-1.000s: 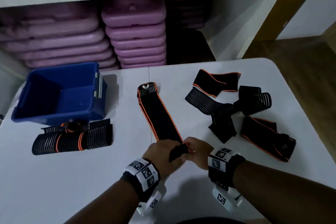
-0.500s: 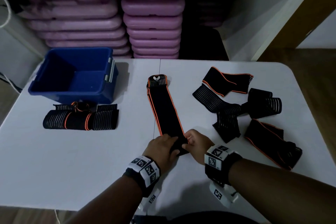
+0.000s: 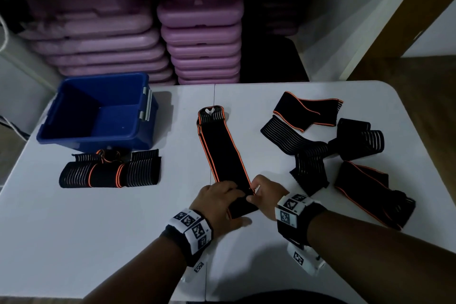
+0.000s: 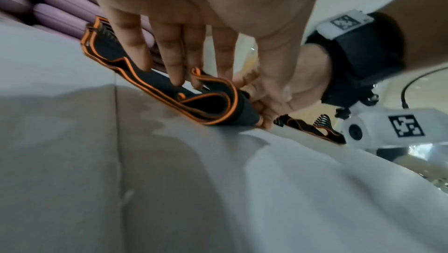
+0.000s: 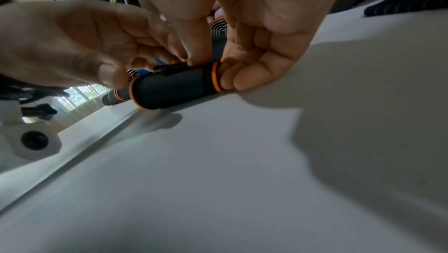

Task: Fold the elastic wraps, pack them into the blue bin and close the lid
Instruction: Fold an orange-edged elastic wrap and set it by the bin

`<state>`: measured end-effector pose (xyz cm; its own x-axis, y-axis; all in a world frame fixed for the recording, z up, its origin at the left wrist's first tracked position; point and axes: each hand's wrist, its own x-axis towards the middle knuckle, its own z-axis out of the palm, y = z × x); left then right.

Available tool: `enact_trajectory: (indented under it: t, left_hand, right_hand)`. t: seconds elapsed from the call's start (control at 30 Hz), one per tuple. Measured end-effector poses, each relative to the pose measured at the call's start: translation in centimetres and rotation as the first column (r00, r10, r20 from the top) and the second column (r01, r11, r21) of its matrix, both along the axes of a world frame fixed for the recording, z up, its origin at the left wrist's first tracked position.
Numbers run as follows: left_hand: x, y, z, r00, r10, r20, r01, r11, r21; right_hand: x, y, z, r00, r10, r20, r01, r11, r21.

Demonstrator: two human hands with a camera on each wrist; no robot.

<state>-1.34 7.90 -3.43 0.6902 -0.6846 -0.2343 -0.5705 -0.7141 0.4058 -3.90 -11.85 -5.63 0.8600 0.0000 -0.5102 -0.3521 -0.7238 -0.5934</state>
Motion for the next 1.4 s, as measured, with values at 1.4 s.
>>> enact_trajectory:
  t: [1.4]
  left_hand:
    - [6.5,-0.9,1.9,0.970,-0.242,0.001,0.241,0.968,0.075]
  right_hand:
    - [-0.5,-0.8,-0.3,0.995,-0.037,-0.095,0.052,0.985,0.163]
